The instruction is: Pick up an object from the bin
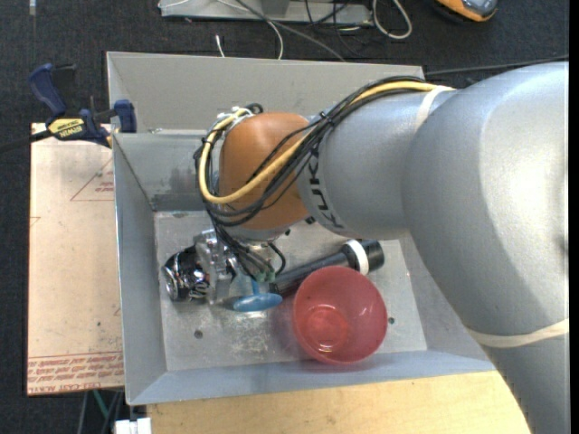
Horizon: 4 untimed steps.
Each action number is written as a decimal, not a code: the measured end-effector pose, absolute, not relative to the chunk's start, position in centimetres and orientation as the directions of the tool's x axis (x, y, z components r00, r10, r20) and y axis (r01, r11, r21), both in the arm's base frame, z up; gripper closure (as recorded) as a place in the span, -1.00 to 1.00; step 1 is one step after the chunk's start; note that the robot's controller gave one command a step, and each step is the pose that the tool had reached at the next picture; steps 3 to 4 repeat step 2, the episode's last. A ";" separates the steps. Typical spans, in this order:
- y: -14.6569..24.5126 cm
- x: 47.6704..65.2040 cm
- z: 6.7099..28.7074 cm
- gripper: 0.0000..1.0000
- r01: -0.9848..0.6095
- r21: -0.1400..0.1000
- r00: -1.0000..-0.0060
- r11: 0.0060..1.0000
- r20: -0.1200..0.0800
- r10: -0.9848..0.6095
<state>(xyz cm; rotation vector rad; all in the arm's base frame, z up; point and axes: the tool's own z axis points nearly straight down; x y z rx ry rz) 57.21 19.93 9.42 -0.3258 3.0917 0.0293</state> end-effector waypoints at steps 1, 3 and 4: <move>19.9 57.1 13.1 1.00 -0.209 0.015 -0.978 0.978 -0.031 -0.208; 20.0 57.2 15.7 1.00 -0.209 0.015 -0.977 0.978 -0.037 -0.208; 20.0 57.2 15.7 1.00 -0.209 0.015 -0.977 0.978 -0.037 -0.208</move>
Offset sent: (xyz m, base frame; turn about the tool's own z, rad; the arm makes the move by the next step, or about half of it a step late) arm -0.0018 -0.0005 0.0203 0.0002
